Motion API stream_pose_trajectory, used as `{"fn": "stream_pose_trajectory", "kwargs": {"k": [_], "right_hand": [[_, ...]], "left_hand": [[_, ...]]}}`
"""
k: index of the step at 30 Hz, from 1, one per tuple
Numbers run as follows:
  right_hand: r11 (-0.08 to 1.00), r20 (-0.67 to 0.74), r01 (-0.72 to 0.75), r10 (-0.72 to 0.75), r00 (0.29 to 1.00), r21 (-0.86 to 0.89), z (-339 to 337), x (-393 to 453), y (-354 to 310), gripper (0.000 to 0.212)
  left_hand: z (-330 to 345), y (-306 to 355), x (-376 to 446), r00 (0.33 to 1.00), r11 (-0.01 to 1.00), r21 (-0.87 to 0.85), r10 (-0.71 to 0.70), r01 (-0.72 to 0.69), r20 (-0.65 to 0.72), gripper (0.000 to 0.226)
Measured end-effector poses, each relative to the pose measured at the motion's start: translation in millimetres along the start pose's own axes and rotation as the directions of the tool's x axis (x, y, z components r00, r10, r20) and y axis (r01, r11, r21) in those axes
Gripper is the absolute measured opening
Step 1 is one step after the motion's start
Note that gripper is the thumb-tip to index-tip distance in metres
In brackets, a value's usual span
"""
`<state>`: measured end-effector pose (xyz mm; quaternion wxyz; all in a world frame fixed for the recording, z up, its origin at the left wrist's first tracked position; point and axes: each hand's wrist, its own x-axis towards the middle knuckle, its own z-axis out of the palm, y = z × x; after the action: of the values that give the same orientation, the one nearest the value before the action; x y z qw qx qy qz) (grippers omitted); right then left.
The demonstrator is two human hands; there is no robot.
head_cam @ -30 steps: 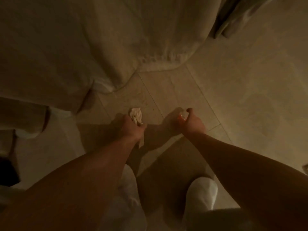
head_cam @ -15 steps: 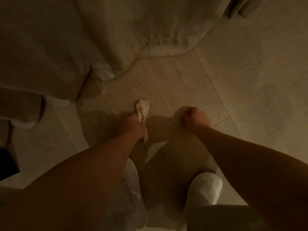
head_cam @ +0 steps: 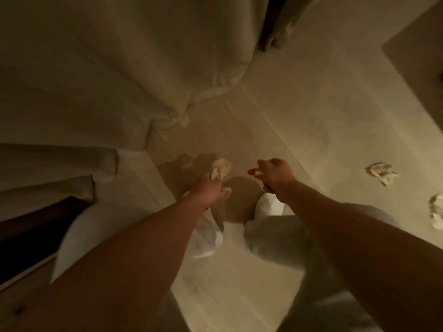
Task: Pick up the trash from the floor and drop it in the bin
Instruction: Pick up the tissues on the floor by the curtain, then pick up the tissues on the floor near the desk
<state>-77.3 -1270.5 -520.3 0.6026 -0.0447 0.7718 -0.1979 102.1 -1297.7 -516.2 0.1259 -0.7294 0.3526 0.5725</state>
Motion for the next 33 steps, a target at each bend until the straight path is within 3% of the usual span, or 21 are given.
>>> {"fn": "stream_pose_trajectory", "kwargs": {"k": [4, 7, 13, 16, 22, 30, 33], "right_hand": [[0.993, -0.057, 0.014, -0.007, 0.998, 0.115, -36.5, -132.1, -30.5, 0.025], [0.99, -0.127, 0.044, -0.027, 0.991, 0.135, -59.8, -222.0, -42.3, 0.035], [0.949, -0.106, 0.123, -0.096, 0.99, 0.291, -86.9, -346.4, -42.7, 0.044], [0.919, -0.179, 0.12, -0.055, 0.982, 0.376, -99.6, -377.2, -32.3, 0.05], [0.738, -0.157, 0.036, 0.095, 0.983, 0.674, -138.0, -412.2, 12.9, 0.028], [0.519, -0.18, 0.084, 0.138, 0.974, 0.851, -224.9, -432.3, 74.4, 0.022], [0.507, -0.226, 0.116, 0.161, 0.961, 0.854, -275.8, -437.4, 100.7, 0.026]], "left_hand": [[-30.3, 22.4, -131.1, 0.999, 1.0, -0.018, 0.022, -0.023, -0.037, 0.04], [-47.3, 40.7, -224.1, 0.998, 0.999, 0.01, 0.042, -0.041, -0.045, 0.027], [-69.8, 62.4, -328.1, 0.997, 0.997, -0.009, 0.074, -0.075, -0.032, 0.032], [-71.1, 65.4, -346.5, 0.99, 0.991, -0.025, 0.133, -0.134, -0.039, 0.033], [-49.4, 81.0, -380.1, 0.965, 0.962, 0.108, 0.24, -0.251, 0.105, 0.014], [49.9, 124.9, -416.1, 0.934, 0.906, 0.264, 0.277, -0.332, 0.225, 0.008], [112.7, 126.3, -433.1, 0.93, 0.9, 0.274, 0.277, -0.338, 0.24, 0.031]]}}
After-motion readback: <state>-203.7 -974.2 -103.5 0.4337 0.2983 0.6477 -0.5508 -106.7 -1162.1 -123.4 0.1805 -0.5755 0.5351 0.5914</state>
